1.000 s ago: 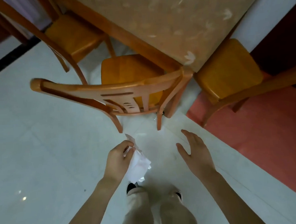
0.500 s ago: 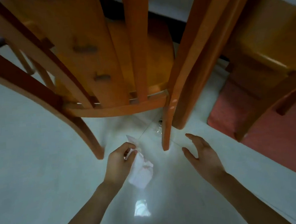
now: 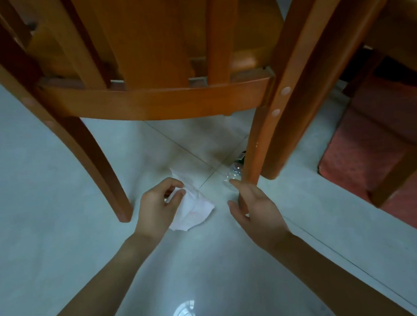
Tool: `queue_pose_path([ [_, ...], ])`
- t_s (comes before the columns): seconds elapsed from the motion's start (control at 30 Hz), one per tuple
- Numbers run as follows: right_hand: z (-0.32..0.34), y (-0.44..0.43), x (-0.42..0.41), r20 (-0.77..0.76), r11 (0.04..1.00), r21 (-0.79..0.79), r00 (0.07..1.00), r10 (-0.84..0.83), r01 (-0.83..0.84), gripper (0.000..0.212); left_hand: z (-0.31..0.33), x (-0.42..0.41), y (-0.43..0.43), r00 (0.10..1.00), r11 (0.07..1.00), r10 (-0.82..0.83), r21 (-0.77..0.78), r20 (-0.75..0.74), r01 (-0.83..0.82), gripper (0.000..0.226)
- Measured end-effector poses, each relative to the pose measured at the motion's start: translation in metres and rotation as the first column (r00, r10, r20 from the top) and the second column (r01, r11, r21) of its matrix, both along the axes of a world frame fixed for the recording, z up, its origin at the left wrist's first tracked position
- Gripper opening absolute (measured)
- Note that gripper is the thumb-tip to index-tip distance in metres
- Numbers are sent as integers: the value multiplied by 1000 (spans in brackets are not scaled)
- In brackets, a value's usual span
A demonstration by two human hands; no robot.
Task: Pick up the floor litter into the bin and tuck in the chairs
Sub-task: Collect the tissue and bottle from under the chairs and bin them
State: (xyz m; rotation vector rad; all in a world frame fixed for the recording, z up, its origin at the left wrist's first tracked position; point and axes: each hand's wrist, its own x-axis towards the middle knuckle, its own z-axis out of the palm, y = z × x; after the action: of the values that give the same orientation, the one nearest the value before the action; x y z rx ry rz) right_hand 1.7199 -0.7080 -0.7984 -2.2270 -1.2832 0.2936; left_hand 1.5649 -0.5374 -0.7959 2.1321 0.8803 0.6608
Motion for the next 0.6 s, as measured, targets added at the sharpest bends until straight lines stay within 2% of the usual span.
queue_pose_path([
  [0.2,-6,31,-8,0,1000,-5,1000,24,-24,47,5,-21,18,999,999,41,11,-31,-40,14],
  [0.33,-15,67,-7,98,998,19,994,49,-52,46,5,-34,33,998,996,67,55,1,-67,14],
  [0.47,-35,98,2,138,999,18,989,-47,45,51,2,-41,47,998,995,57,84,27,-59,15],
  [0.6,-52,117,8,196,984,-63,968,-154,169,55,-7,-40,56,996,996,62,60,67,-66,16],
])
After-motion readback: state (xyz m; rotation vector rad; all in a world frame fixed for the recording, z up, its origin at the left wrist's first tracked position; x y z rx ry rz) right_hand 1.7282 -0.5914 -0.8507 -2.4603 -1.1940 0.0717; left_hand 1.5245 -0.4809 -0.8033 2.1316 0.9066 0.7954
